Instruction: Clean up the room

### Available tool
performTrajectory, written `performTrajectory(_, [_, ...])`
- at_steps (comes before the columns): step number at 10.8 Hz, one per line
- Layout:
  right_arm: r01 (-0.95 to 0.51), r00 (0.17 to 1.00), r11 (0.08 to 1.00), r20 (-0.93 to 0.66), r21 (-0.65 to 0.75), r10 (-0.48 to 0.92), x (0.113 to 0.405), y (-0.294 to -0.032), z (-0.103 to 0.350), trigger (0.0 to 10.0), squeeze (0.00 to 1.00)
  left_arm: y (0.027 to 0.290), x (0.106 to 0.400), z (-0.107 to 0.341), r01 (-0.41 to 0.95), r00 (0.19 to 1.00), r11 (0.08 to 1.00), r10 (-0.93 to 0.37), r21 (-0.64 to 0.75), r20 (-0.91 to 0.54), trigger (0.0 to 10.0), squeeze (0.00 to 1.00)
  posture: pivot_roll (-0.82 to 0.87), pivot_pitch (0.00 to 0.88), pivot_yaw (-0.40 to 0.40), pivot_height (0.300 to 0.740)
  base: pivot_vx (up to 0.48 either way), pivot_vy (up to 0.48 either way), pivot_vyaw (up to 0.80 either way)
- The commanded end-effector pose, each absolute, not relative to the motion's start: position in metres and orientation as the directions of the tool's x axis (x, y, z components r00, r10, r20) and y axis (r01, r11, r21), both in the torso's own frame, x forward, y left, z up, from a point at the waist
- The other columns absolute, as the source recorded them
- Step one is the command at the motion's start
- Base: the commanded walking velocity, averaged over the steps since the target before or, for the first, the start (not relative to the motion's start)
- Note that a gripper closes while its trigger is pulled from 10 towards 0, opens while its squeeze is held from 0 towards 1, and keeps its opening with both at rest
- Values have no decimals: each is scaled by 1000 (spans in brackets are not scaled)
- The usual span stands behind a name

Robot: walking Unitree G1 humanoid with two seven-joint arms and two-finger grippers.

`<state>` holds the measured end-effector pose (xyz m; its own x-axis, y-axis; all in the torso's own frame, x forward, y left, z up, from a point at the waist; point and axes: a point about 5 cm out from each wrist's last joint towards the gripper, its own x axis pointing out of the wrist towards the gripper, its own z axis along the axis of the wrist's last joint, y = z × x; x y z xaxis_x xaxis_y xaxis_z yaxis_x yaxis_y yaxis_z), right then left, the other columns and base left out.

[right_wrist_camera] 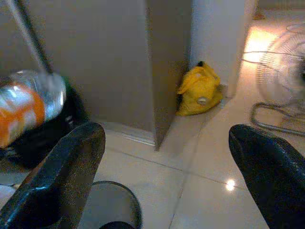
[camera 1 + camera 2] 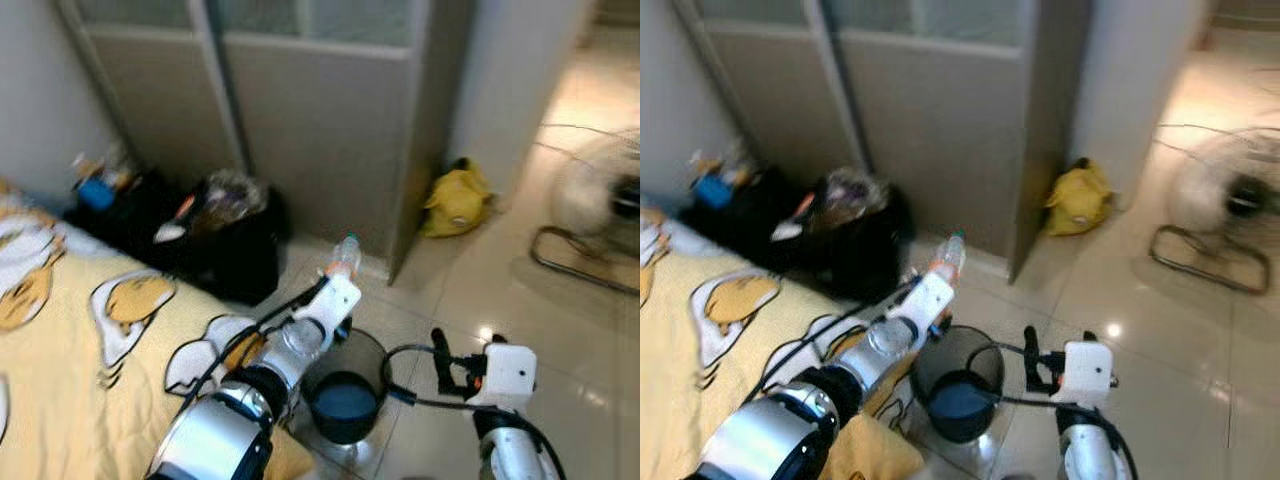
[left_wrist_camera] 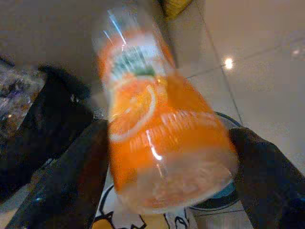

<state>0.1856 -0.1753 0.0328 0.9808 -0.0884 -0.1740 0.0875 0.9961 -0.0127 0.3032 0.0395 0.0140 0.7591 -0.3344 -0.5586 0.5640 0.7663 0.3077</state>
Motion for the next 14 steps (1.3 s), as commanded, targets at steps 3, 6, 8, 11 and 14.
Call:
performTrajectory(3, [92,980,995,-174,-29,-95,190,-178,36,10000,0,28,306,22,558,760,796,-377,234,-529,10000,0,-324,0,132,740,0,0,0])
performTrajectory(6, [80,992,997,-97,-7,-80,217,-174,50,10000,0,74,316,41,467,861,884,-449,24,-237,10000,0,-211,0,110,740,0,0,0])
performTrajectory(8, [52,998,998,-32,17,-51,246,-177,67,10000,0,132,303,84,345,938,937,-344,-43,43,10000,0,-61,0,29,740,0,0,306])
performTrajectory(11, [64,994,956,-107,287,-34,295,-179,67,10000,0,151,317,113,222,966,972,-207,-84,155,10000,0,92,0,-79,740,0,82,554])
performTrajectory(14, [-114,993,993,-9,30,114,294,-176,75,10000,0,149,298,94,86,996,996,-86,41,15,10000,0,99,0,-83,740,-126,153,519])
